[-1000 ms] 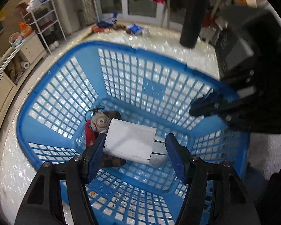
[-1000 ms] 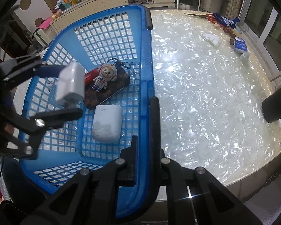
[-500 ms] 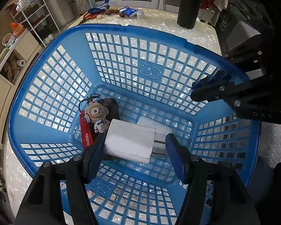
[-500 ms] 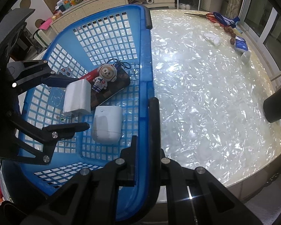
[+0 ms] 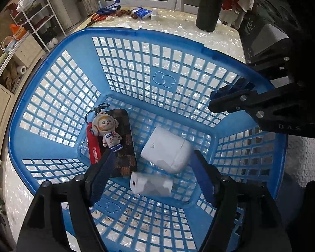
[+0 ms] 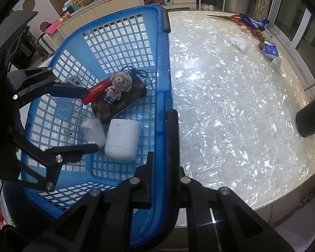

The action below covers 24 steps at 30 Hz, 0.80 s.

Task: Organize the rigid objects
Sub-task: 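Lower the charger into the basket beside the device and open the left tool, then move the left tool back to the white USB stick on the hook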

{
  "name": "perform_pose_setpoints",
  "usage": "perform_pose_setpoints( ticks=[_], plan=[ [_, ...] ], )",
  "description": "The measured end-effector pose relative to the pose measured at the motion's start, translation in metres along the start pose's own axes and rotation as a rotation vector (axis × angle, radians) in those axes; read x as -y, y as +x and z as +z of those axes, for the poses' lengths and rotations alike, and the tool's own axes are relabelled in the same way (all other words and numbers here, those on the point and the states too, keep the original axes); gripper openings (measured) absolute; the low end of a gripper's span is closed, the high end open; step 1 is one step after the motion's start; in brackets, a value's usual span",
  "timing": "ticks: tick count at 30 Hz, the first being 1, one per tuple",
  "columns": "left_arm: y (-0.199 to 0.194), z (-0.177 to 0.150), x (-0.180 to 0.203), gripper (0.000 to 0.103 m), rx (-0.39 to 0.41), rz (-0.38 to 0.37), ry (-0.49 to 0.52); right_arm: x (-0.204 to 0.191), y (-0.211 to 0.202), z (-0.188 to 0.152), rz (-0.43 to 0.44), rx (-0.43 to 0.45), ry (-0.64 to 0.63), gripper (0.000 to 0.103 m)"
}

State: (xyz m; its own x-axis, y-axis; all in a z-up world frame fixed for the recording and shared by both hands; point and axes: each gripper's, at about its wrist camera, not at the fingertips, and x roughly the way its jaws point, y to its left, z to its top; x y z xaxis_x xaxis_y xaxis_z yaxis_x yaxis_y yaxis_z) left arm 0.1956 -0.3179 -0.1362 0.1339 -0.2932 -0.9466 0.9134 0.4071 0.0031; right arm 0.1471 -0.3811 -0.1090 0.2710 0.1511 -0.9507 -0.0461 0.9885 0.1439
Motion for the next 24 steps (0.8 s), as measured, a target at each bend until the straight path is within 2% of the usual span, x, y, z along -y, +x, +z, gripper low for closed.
perform_pose_setpoints(
  ticks=[5,11,19,24],
  plan=[
    [-0.015,-0.001,-0.004,0.102,0.032,-0.008,-0.036,0.003,0.0,0.001,0.014,0.0,0.017,0.008],
    [-0.047,-0.01,-0.021,0.103,0.046,-0.024,-0.117,0.001,0.001,0.002,0.007,-0.001,0.011,0.008],
    [-0.113,-0.044,-0.052,0.103,0.137,0.069,-0.193,0.0,0.0,0.001,0.002,0.001,0.01,0.008],
    [-0.131,-0.075,-0.08,0.103,0.15,0.154,-0.275,0.0,-0.002,0.002,0.002,0.007,0.015,0.008]
  ],
)
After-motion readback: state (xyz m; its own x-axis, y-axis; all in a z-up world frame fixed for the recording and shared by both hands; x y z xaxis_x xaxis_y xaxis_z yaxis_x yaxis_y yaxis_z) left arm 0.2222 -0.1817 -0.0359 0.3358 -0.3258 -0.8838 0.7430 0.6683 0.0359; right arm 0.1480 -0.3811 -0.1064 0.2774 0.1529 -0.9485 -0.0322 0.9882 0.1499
